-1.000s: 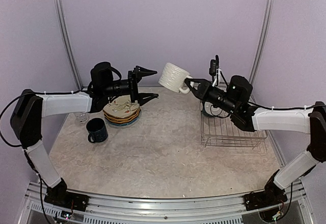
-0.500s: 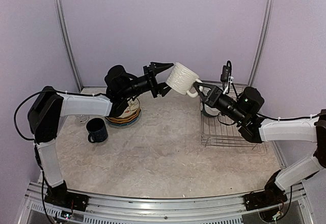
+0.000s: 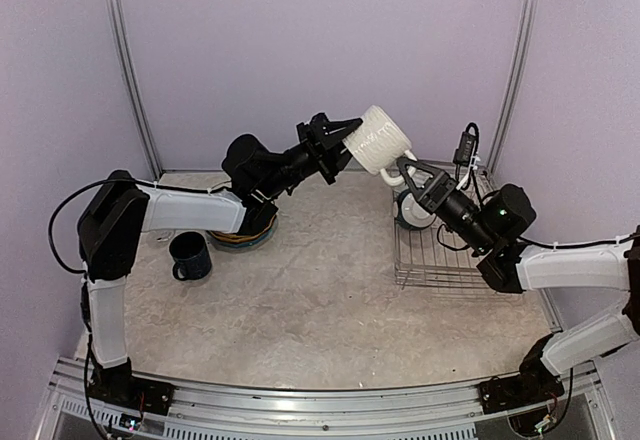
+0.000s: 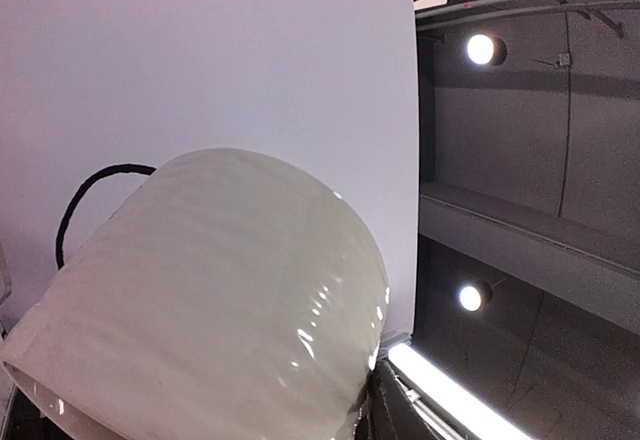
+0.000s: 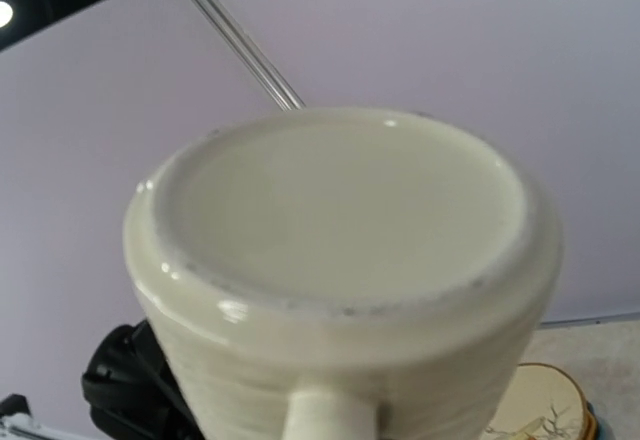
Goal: Unload the mixed dishes from the dish rack
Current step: Pass from the right arm to the left
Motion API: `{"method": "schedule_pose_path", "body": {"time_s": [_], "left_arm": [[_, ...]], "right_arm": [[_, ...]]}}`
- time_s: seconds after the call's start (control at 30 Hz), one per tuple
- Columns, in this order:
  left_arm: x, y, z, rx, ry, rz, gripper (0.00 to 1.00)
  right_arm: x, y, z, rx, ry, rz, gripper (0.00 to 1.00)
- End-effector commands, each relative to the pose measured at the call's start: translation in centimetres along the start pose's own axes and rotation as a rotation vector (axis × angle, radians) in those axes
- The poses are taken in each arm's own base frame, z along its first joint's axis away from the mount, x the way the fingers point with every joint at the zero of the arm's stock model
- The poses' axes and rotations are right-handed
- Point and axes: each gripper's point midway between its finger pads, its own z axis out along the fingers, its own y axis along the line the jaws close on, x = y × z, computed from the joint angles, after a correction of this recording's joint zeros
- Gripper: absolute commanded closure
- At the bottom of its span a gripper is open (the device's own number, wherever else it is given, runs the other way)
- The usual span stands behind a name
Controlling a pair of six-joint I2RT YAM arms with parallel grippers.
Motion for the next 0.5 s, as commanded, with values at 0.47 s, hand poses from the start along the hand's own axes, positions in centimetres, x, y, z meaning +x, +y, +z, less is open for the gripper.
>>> {"method": "schedule_pose_path", "body": {"time_s": [0.47], "left_arm": [[0.0, -2.5, 1.1, 0.146, -0.054, 0.096, 1.0]], "right_arm": [[-1.1, 1.8, -0.5, -0.045, -0.021, -0.012, 0.78]]}}
